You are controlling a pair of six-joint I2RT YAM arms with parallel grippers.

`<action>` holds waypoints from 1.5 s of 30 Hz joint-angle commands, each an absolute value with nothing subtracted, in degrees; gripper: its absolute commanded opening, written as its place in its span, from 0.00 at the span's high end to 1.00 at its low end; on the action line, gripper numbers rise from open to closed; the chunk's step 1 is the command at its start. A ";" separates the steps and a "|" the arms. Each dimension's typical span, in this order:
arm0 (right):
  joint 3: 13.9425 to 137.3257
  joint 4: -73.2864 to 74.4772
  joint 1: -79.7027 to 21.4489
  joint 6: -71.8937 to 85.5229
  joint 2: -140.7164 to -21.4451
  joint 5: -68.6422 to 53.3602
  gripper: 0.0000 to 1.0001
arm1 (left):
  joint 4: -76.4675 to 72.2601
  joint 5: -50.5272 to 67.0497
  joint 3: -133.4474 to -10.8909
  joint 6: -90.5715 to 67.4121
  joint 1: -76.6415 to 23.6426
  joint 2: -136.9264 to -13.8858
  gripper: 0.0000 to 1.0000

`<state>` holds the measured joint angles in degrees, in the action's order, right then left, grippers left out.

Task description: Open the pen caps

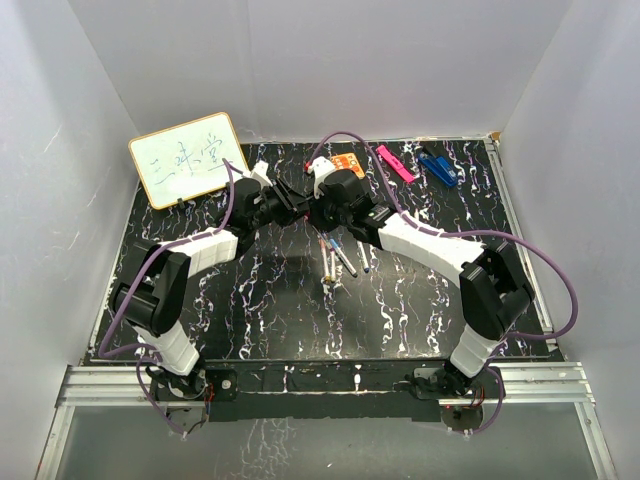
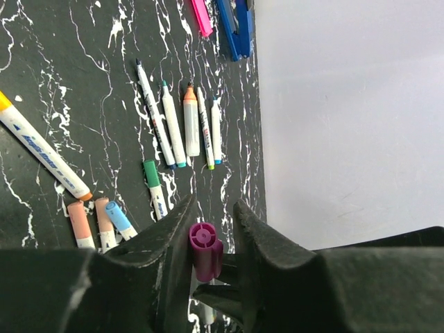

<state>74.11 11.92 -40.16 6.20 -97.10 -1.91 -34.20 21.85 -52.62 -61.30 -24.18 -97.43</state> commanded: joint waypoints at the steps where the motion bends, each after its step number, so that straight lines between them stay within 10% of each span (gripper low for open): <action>1: 75.79 9.49 -40.40 6.86 -95.57 -0.49 1.00 | -36.12 22.43 -53.51 -61.14 -24.43 -96.68 0.78; 9: 76.35 9.49 -40.42 6.78 -95.62 0.06 1.00 | -37.13 23.35 -53.17 -61.50 -24.43 -97.34 1.00; 14: 76.32 10.61 -40.40 6.59 -95.54 -0.40 0.51 | -36.68 23.22 -53.34 -61.54 -24.43 -97.22 1.00; 18: 75.14 11.25 -40.43 6.59 -95.10 -0.23 0.45 | -36.12 23.24 -53.90 -61.26 -24.44 -97.19 1.00; 30: 75.34 10.95 -40.40 6.77 -96.95 -0.95 0.69 | -36.36 23.42 -53.99 -61.42 -24.41 -96.40 1.00; 37: 76.79 10.94 -40.43 6.68 -98.91 -1.50 1.00 | -35.12 22.48 -53.55 -61.00 -24.43 -94.93 1.00; 45: 69.40 12.21 -40.40 8.21 -94.06 -1.10 1.00 | -31.95 20.05 -56.55 -60.26 -21.66 -96.58 1.00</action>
<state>73.69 12.67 -40.18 7.01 -98.13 -1.67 -32.67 21.39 -52.75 -61.08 -23.77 -97.95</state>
